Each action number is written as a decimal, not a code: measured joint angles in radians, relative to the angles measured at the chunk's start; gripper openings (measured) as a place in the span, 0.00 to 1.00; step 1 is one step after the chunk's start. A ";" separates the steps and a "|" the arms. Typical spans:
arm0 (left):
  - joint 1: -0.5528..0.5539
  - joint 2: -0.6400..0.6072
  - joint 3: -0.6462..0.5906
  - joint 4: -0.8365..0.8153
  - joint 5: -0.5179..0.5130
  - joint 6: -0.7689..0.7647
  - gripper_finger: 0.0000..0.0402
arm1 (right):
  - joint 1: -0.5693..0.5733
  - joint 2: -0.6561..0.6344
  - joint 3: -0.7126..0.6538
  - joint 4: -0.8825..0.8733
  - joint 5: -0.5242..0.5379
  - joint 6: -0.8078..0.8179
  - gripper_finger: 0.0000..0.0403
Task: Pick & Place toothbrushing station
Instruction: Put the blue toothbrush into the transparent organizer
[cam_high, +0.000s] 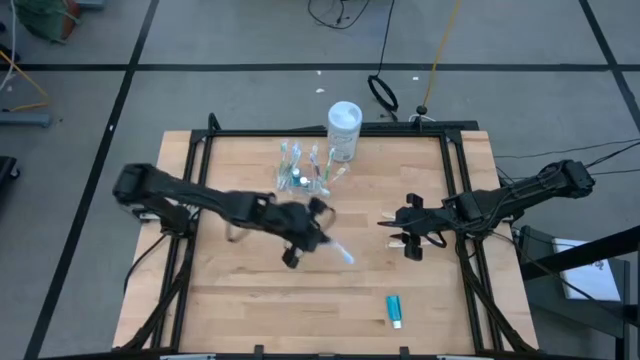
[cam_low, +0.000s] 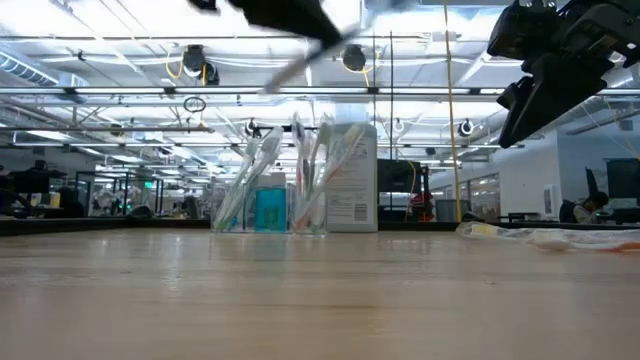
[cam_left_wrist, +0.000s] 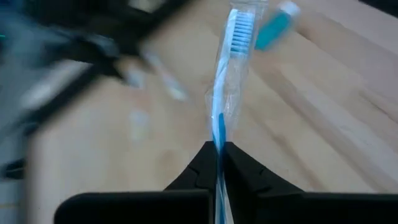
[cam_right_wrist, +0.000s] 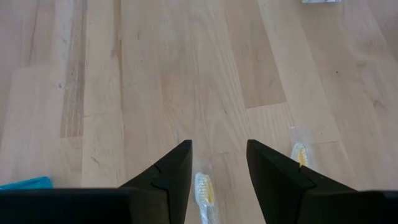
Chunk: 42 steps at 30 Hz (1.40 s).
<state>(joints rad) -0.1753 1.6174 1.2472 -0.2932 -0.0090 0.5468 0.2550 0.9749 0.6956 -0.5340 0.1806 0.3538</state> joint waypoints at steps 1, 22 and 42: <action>0.002 -0.039 0.000 -0.003 -0.032 0.000 0.02 | 0.000 0.000 0.000 0.007 0.000 0.000 0.36; 0.269 -0.337 -0.532 0.643 -0.134 -0.182 0.02 | 0.000 0.000 0.000 0.196 0.000 0.000 0.36; 0.327 -0.315 -0.903 1.297 -0.254 -0.373 0.03 | 0.000 0.000 0.000 0.231 0.000 0.000 0.36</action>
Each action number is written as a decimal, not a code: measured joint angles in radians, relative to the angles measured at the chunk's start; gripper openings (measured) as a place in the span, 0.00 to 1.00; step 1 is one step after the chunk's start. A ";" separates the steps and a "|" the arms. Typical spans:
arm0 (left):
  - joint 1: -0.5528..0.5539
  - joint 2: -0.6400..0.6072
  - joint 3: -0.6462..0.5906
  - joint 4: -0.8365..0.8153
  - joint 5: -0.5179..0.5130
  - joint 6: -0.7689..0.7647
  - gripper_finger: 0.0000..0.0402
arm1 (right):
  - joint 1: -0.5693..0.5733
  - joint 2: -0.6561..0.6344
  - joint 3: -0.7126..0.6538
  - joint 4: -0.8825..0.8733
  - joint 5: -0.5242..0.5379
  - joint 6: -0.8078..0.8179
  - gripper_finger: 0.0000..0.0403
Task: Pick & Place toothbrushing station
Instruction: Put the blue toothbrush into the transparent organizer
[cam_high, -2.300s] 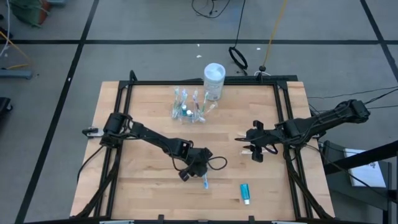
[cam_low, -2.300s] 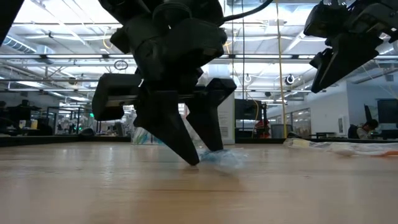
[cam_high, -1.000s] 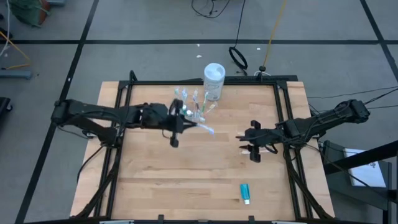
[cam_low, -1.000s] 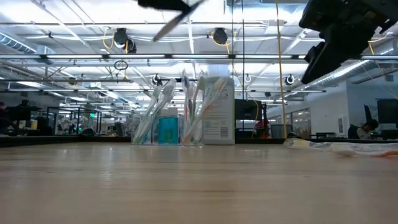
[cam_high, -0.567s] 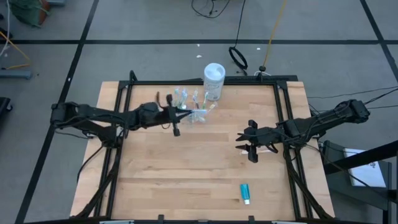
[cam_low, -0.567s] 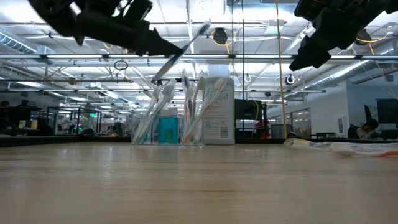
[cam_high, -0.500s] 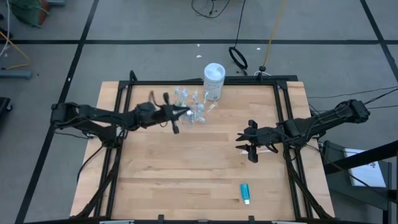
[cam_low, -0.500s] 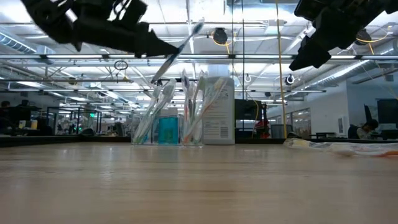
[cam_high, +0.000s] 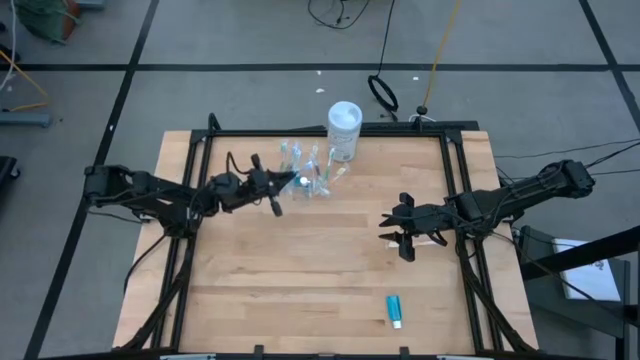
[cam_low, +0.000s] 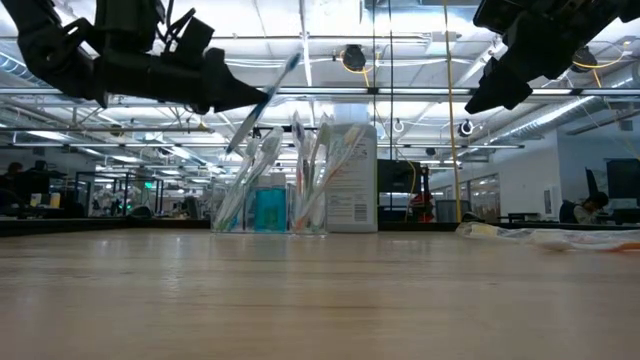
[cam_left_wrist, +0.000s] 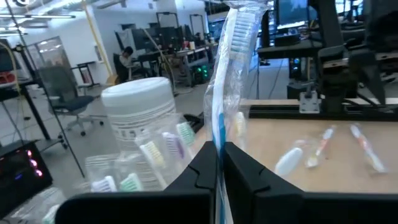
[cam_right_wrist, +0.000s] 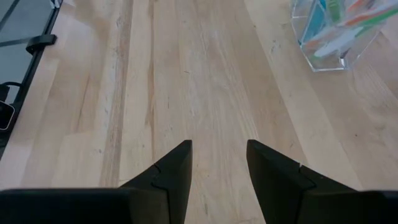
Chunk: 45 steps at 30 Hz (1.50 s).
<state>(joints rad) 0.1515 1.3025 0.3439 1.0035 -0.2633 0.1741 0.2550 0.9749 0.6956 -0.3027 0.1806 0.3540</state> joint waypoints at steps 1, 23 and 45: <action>-0.005 0.000 0.000 0.001 -0.001 -0.001 0.03 | 0.000 0.000 0.000 0.000 0.000 0.000 0.36; 0.079 0.071 0.000 0.006 -0.054 -0.001 0.02 | -0.007 0.000 0.000 0.100 0.005 -0.175 0.36; 0.102 0.215 0.001 0.013 -0.130 -0.113 0.02 | -0.047 0.000 0.000 0.302 0.005 -0.417 0.36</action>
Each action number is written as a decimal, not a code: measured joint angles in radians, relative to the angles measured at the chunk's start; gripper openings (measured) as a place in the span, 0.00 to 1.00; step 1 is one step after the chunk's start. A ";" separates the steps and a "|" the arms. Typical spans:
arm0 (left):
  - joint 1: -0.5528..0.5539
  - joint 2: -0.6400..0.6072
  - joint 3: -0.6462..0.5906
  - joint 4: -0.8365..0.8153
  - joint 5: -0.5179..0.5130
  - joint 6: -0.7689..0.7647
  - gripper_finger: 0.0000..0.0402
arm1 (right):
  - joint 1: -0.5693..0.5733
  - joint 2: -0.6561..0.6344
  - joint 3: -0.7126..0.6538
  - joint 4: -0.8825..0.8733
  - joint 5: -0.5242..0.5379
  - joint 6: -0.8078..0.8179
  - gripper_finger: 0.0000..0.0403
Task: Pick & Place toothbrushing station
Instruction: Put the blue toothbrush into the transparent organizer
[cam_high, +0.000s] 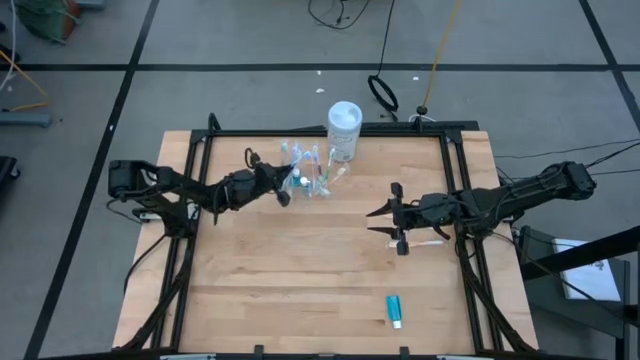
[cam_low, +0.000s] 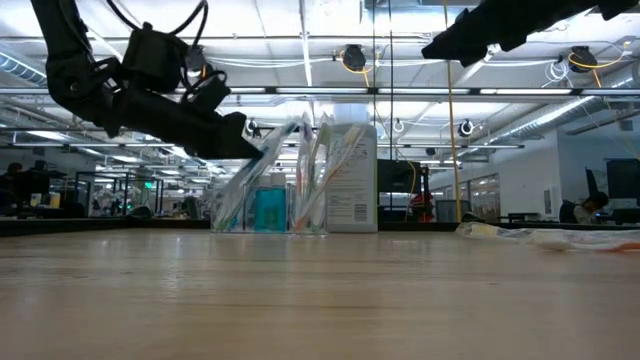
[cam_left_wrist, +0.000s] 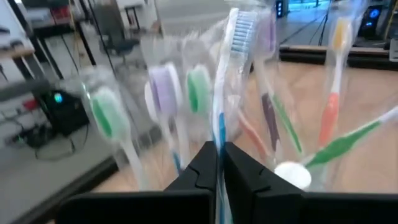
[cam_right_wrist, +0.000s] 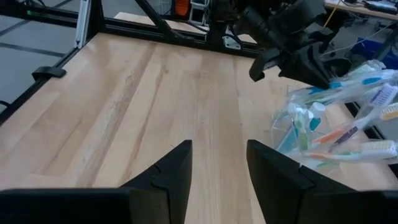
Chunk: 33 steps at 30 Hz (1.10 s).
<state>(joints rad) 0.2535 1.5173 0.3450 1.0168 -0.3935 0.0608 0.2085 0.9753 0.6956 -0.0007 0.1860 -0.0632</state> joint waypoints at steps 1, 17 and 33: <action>0.000 0.000 0.000 -0.016 0.000 -0.021 0.04 | 0.000 0.000 0.000 0.000 0.000 0.008 0.36; -0.069 -0.032 0.000 -0.074 -0.113 0.024 0.29 | 0.000 0.000 0.000 0.001 0.000 -0.028 0.36; -0.107 -0.075 0.150 -0.184 0.011 0.077 0.33 | -0.012 0.011 0.000 0.060 0.001 -0.077 0.36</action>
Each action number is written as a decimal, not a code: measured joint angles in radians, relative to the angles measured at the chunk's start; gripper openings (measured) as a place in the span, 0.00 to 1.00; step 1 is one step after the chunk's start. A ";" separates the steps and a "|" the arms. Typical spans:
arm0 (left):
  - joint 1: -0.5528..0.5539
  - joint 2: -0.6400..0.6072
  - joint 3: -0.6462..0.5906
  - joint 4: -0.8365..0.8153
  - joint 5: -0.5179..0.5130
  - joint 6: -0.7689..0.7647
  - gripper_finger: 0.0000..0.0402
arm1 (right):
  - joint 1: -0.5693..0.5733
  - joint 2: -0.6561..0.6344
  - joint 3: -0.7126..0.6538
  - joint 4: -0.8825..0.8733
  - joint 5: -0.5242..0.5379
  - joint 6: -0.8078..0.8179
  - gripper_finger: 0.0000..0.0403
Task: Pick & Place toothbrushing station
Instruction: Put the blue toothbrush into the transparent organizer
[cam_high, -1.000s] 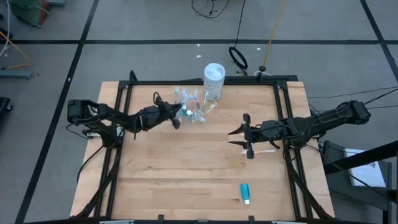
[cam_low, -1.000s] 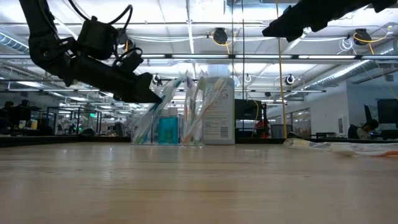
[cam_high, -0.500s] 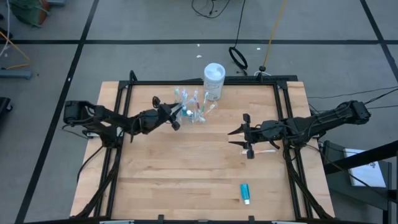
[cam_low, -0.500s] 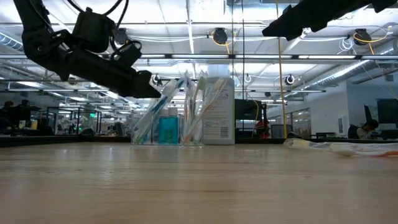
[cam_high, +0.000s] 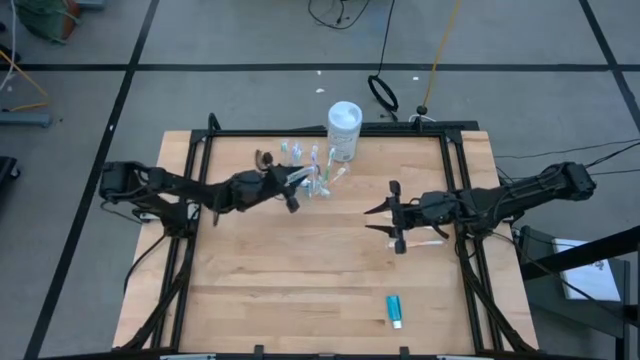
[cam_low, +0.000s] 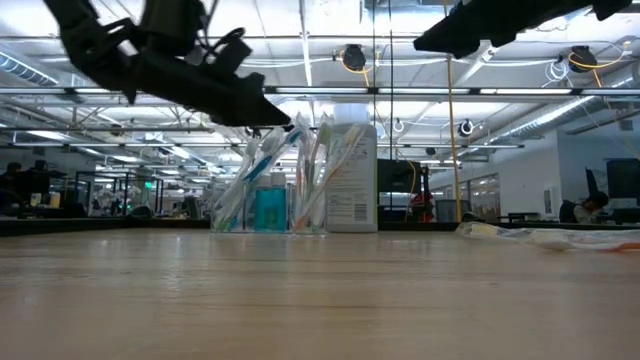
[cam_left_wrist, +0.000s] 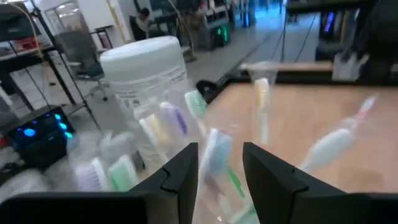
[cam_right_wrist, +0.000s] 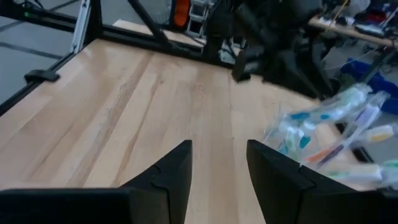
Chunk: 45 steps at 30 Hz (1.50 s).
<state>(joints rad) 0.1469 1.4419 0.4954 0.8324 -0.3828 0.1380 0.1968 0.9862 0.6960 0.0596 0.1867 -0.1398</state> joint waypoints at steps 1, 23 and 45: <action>0.003 0.013 0.030 -0.041 0.000 0.019 0.33 | -0.006 0.002 0.000 0.005 0.000 -0.002 0.36; 0.026 0.033 0.169 -0.416 -0.130 -0.011 0.02 | -0.021 0.024 0.000 -0.026 -0.004 -0.003 0.36; -0.002 -0.159 0.169 -0.835 -0.303 -0.294 0.01 | -0.021 0.024 0.000 -0.026 -0.005 -0.003 0.36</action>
<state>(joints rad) 0.1452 1.2831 0.6640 -0.0021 -0.6857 -0.1558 0.1761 1.0103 0.6964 0.0334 0.1815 -0.1432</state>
